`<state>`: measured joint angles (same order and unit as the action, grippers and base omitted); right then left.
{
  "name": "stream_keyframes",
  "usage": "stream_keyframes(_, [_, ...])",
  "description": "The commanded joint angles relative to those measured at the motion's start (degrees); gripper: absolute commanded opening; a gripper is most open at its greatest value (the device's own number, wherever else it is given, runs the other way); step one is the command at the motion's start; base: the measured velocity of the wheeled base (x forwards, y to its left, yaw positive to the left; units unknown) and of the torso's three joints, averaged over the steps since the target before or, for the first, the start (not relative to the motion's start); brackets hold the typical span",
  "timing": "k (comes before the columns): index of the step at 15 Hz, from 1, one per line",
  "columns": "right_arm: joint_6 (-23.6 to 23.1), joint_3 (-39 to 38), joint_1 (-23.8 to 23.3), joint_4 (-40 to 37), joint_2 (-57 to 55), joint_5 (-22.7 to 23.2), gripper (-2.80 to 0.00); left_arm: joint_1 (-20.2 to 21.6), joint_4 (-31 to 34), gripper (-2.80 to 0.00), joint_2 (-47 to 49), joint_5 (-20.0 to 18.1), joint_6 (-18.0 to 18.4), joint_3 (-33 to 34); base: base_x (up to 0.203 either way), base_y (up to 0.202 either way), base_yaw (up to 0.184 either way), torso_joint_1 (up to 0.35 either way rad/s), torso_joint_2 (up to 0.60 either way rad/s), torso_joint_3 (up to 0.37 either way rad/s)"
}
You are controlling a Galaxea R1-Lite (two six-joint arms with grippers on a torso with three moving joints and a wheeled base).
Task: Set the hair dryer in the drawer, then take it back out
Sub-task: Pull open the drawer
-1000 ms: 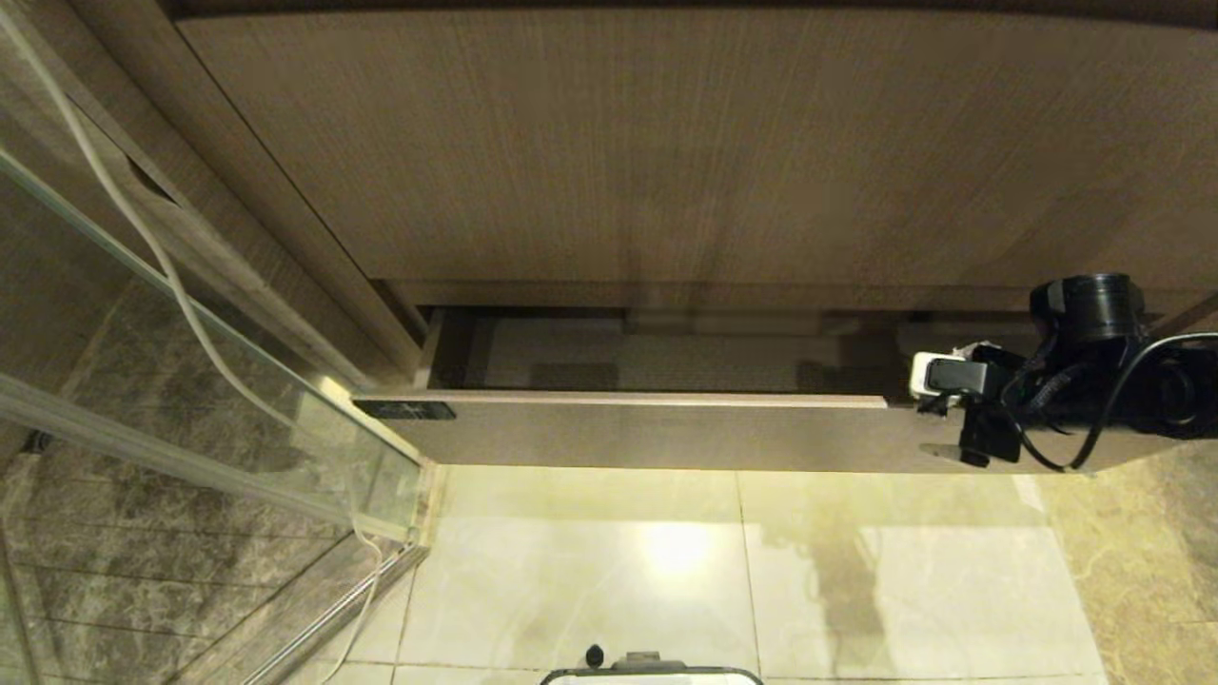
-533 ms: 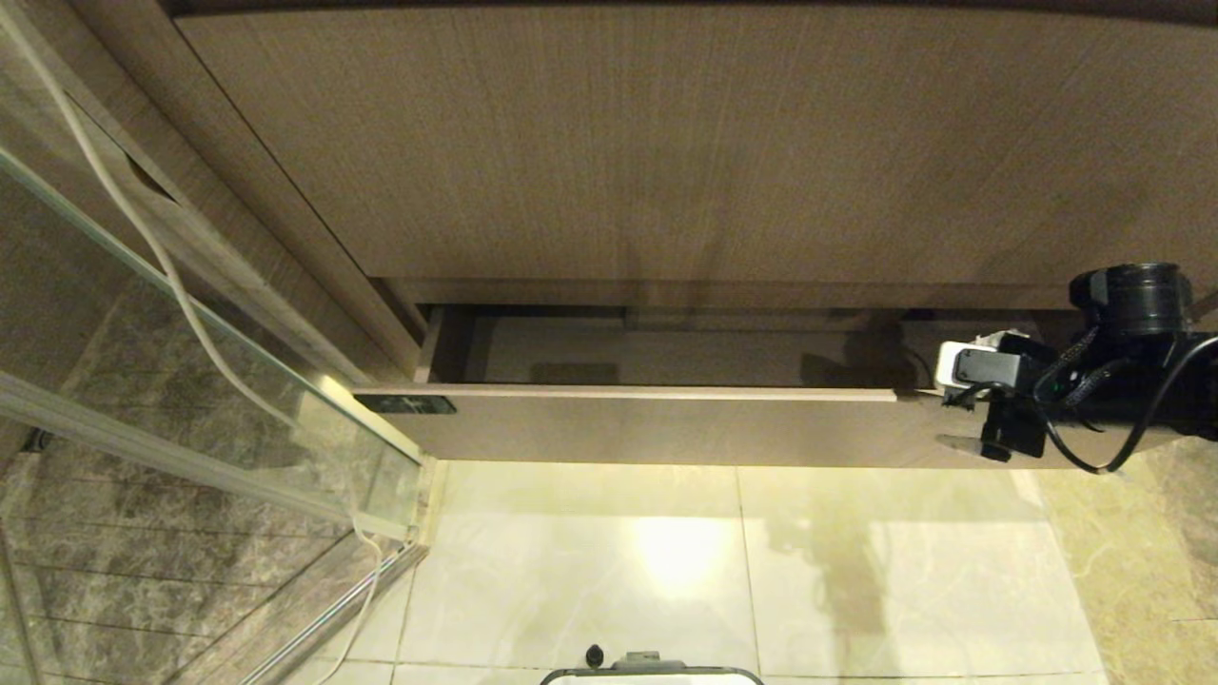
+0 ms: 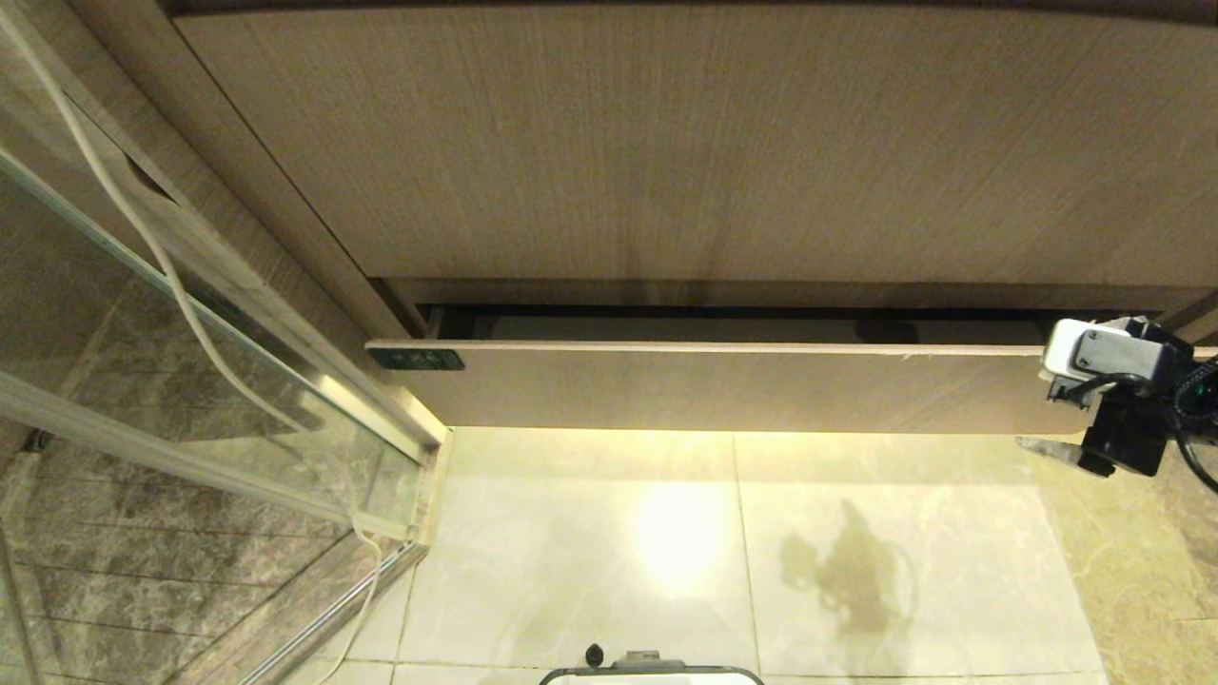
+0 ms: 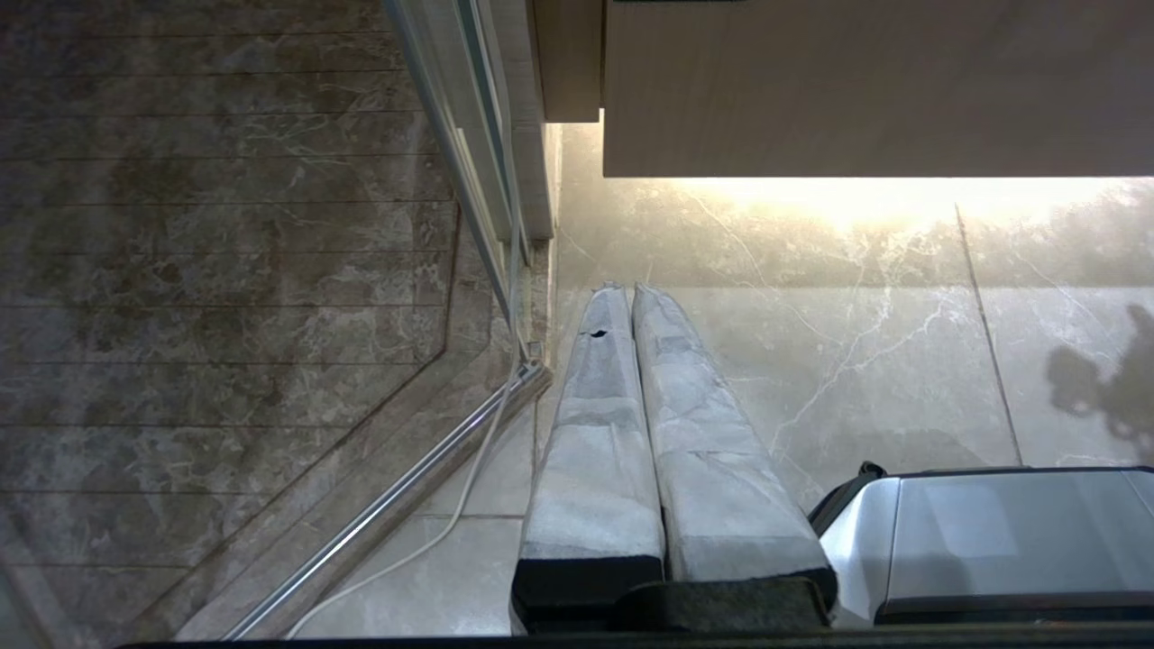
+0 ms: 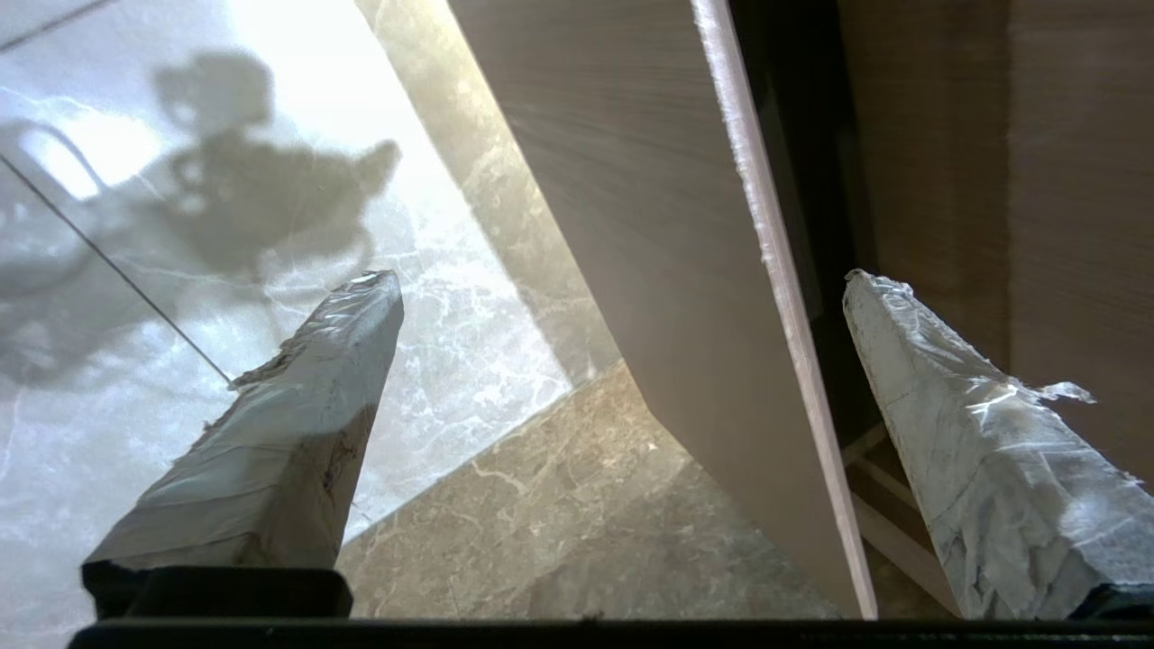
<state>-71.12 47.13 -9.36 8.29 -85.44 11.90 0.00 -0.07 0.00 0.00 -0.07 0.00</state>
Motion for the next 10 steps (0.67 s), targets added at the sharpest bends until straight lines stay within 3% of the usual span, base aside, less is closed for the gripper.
stream_keyframes(1, [-0.30,-2.20,-0.04,0.38,4.89,0.24,0.00,0.00,-0.01,-2.80,0.00,0.00,-0.01,0.09,0.000,0.000,0.000,0.000,0.00,0.000])
stream_keyframes(7, [-0.34,-7.01,-0.13,0.02,7.47,0.99,0.00,0.00,-0.01,-2.80,0.00,0.00,-0.01,0.08,0.000,0.000,0.000,0.000,0.00,0.000])
stream_keyframes(10, [-0.25,-6.26,-0.13,-0.03,7.13,3.92,0.00,0.00,-0.01,-2.80,0.00,0.00,-0.01,0.09,0.000,0.000,0.000,0.000,0.00,0.000])
